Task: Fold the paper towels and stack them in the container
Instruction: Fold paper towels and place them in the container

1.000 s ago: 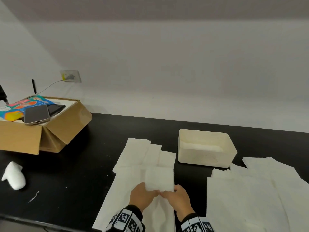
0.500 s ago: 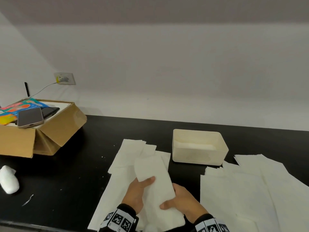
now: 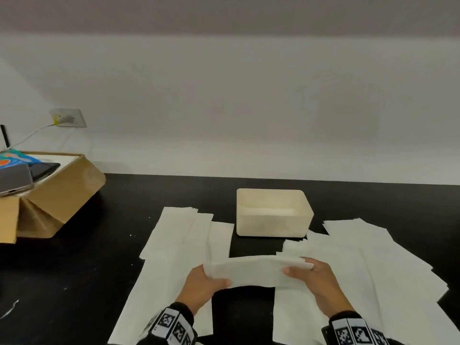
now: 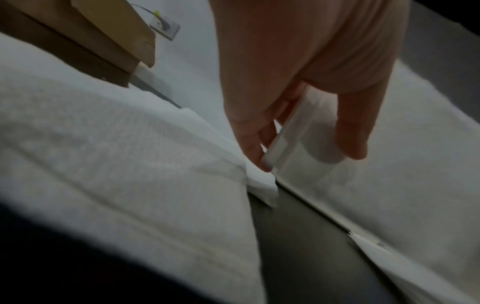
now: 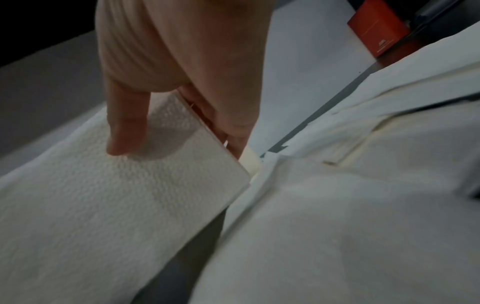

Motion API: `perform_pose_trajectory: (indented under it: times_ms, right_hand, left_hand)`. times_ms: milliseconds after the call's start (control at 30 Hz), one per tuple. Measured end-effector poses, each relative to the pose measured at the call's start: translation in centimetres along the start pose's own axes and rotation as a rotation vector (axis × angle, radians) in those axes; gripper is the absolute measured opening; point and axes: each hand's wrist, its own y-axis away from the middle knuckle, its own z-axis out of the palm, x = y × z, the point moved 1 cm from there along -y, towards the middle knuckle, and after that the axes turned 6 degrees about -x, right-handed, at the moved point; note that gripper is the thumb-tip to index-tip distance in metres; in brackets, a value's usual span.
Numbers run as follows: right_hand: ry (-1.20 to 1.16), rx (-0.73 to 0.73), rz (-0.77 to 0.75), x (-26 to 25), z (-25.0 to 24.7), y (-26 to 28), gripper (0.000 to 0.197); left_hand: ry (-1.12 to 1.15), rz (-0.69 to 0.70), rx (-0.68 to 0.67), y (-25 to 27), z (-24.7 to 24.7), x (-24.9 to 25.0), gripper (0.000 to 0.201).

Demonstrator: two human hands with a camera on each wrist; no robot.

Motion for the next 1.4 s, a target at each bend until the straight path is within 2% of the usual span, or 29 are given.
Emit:
perform_pose_trajectory:
  times_ms: [100, 300, 467, 600, 733, 867, 1000, 1133, 1267, 1400]
  right_hand:
    - [0.037, -0.054, 0.034, 1.2, -0.2, 0.4, 0.028]
    - [0.124, -0.092, 0.155, 2.8, -0.3, -0.1, 0.053]
    - [0.188, -0.125, 0.119, 2.0, 0.5, -0.2, 0.050]
    - [0.206, -0.077, 0.127, 2.1, 0.2, -0.2, 0.047]
    - [0.245, -0.106, 0.136, 2.2, 0.1, -0.3, 0.031]
    - [0.164, -0.018, 0.114, 1.1, -0.1, -1.5, 0.032]
    - [0.045, 0.086, 0.023, -1.7, -0.9, -3.3, 0.029]
    - [-0.029, 0.194, -0.074, -5.5, -1.8, -6.5, 0.030]
    - [0.055, 0.276, -0.123, -7.8, -2.5, -10.6, 0.038]
    - [0.083, 0.325, -0.158, -8.6, -3.0, -13.1, 0.048]
  left_hand:
    - [-0.093, -0.006, 0.006, -0.3, 0.9, -0.3, 0.021]
    - [-0.009, -0.015, -0.002, -0.4, 2.1, -0.4, 0.046]
    - [0.021, 0.028, 0.044, -0.5, 2.8, -0.1, 0.052]
    - [-0.031, 0.020, 0.075, -0.7, 2.8, -0.4, 0.050]
    - [-0.084, -0.017, 0.069, -0.9, 2.9, -0.8, 0.049]
    - [-0.160, -0.007, 0.115, -1.9, 2.7, 0.6, 0.037]
    - [-0.252, 0.103, 0.142, -4.0, 2.7, 5.1, 0.033]
    - [-0.327, 0.192, 0.187, -7.8, 3.2, 9.8, 0.038]
    - [-0.309, 0.183, 0.276, -12.0, 4.3, 12.8, 0.050]
    - [-0.276, 0.150, 0.289, -14.7, 5.4, 13.2, 0.051]
